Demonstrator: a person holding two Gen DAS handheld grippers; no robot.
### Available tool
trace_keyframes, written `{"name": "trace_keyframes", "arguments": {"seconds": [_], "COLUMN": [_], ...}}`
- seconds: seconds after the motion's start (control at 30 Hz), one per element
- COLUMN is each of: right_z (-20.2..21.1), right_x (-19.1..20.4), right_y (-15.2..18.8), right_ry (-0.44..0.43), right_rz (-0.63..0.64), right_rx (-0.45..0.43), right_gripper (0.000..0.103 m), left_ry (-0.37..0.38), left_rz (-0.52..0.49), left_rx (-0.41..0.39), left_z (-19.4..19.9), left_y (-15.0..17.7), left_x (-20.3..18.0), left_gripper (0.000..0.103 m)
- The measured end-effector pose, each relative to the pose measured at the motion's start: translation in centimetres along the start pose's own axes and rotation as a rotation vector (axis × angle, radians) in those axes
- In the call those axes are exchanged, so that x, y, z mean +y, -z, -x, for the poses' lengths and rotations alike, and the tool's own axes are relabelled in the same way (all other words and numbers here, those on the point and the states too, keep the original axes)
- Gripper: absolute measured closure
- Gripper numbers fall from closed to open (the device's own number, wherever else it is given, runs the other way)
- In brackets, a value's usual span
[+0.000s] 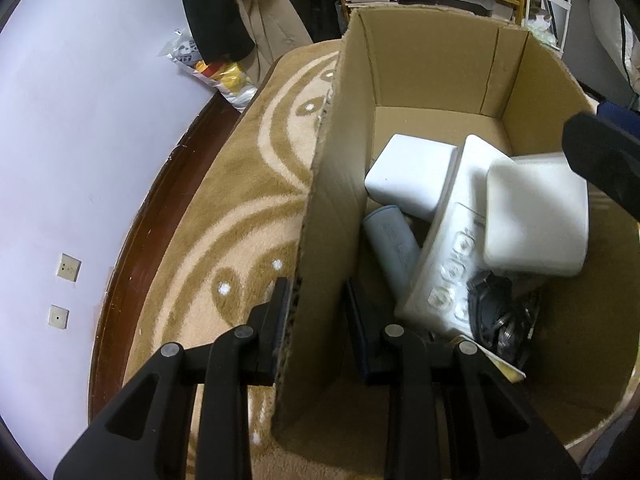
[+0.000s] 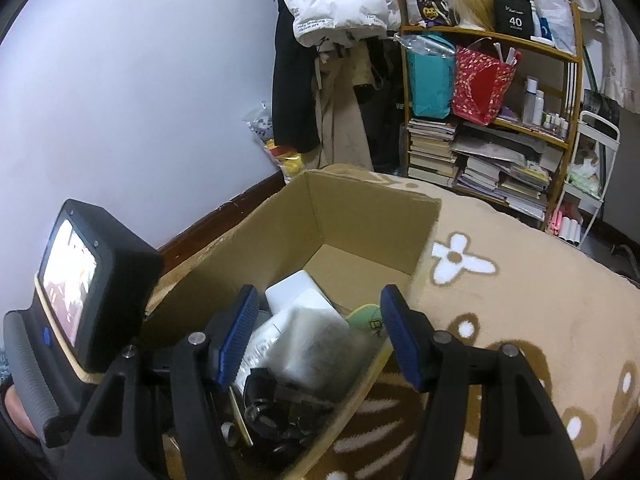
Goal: Organize rigid objects
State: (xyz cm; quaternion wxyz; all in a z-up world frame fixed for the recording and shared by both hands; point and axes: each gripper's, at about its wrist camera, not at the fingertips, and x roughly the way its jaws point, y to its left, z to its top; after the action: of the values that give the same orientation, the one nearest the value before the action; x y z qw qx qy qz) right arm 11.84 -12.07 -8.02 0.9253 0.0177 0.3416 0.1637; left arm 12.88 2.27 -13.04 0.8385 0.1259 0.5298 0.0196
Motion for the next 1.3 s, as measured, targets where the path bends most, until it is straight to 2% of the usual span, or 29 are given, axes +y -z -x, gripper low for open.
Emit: {"name": "trace_keyframes", "arguments": {"seconds": [0.17,0.23,0.33,0.47,0.57,0.7,0.73,0.8,0.83,0.93,1.03,1.17,1.3], "right_z": [1.2,2.1,3.3,4.3,5.5,7.4,7.9,8.8,9.3,10.7,12.0,13.7,15.7], "right_x": [0.1,0.2,0.1,-0.3,-0.5,-0.9,-1.1,-1.5,-1.7,-2.1,-2.6,-3.0,-3.0], "right_y": [0.0,0.2,0.7,1.1,1.5,2.0,2.1,2.3,2.4,2.8,3.3,3.9,4.8], "right_ry": [0.013,0.018,0.034,0.071,0.102,0.135,0.141,0.152,0.161,0.184,0.199,0.224,0.239], "right_rz": [-0.01,-0.014,-0.027,-0.055,-0.069,-0.092,-0.104,-0.118,-0.124,-0.14,-0.163,-0.179,-0.189], "right_rx": [-0.008,-0.023,-0.032,-0.016,-0.027,-0.046,-0.049,-0.058,-0.063,-0.077,-0.09,-0.112,-0.141], "right_gripper": [0.032,0.022,0.012,0.011,0.0,0.0,0.0,0.0,0.0,0.0,0.0,0.0,0.0], "left_ry": [-0.005,-0.013,-0.01,-0.006,0.002,0.036,0.041,0.044,0.042,0.042,0.064,0.037,0.019], "left_rz": [-0.001,-0.001,-0.009,-0.019,-0.01,0.023,0.03,0.035,0.036,0.029,0.027,0.024,0.031], "left_rx": [-0.019,-0.034,-0.052,-0.081,-0.105,-0.115,-0.124,-0.151,-0.177,-0.252,-0.273,-0.329,-0.39], "left_z": [1.0,1.6,2.7,4.3,5.7,7.0,7.5,8.6,9.2,11.3,12.4,14.0,15.9], "left_y": [0.3,0.4,0.7,1.1,1.3,1.6,1.7,1.9,2.0,2.7,3.1,3.6,4.5], "left_x": [0.2,0.2,-0.1,-0.3,-0.1,0.8,1.0,1.1,1.2,1.2,1.1,0.8,1.0], "left_gripper": [0.076,0.076,0.076,0.076,0.076,0.075,0.073,0.054,0.038,0.029,0.011,0.002,0.002]}}
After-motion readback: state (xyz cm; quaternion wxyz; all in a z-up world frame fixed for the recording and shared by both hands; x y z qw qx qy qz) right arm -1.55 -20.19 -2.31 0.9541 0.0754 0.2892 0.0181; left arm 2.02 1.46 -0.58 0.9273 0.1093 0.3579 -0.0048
